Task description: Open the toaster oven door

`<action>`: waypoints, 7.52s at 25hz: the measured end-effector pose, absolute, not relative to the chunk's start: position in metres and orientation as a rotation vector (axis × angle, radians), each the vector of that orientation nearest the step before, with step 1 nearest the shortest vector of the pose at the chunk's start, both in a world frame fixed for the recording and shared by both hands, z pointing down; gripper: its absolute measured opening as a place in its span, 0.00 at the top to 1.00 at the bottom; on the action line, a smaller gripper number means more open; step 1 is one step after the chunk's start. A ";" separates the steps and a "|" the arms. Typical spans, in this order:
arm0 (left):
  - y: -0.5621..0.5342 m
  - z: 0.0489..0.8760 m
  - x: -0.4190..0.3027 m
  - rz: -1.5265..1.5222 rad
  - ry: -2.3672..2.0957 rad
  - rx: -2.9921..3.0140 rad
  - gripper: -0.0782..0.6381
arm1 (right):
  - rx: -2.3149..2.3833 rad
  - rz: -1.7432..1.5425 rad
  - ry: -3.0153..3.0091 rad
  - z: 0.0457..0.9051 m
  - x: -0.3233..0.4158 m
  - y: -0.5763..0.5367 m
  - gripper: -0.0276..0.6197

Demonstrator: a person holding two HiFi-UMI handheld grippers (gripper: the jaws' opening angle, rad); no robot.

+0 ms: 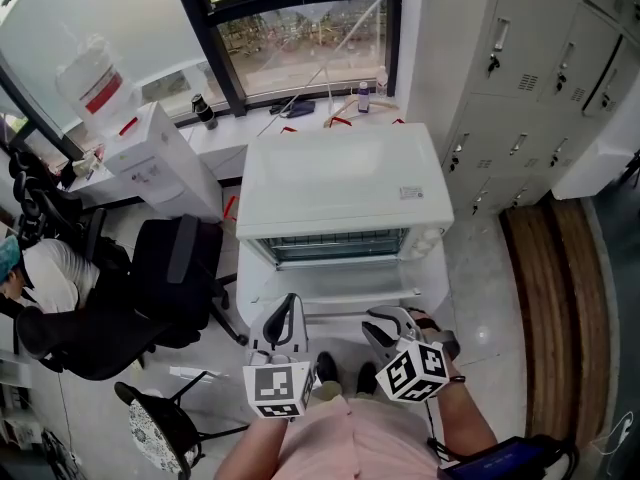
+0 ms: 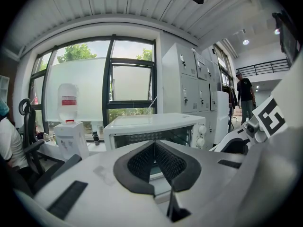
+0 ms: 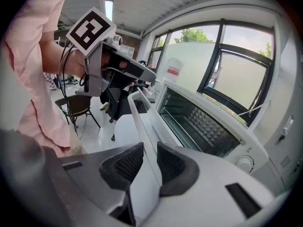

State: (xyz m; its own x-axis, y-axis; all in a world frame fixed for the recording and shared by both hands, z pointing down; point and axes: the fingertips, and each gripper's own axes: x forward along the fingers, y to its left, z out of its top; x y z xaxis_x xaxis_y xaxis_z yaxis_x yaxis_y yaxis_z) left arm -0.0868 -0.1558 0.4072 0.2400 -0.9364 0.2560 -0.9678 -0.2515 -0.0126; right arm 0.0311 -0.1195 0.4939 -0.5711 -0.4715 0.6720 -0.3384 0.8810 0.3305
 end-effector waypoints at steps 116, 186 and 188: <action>-0.090 0.570 -0.115 0.567 -1.610 2.103 0.87 | 1.163 0.358 -2.209 0.559 0.073 -0.088 0.95; -0.127 0.368 -0.089 0.147 -1.841 2.420 0.87 | 1.496 0.057 -2.504 0.375 0.058 -0.123 0.95; -0.128 0.359 -0.088 0.135 -1.854 2.431 0.87 | 1.504 0.024 -2.516 0.364 0.057 -0.124 0.95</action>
State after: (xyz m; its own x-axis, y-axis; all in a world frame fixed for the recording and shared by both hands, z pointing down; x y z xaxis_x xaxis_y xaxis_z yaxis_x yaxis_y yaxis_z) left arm -0.0884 -0.1283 0.3588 0.2631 -0.9574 0.1192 -0.9646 -0.2636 0.0112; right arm 0.0574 -0.1244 0.3644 -0.4571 -0.8695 0.1872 -0.8729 0.4789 0.0933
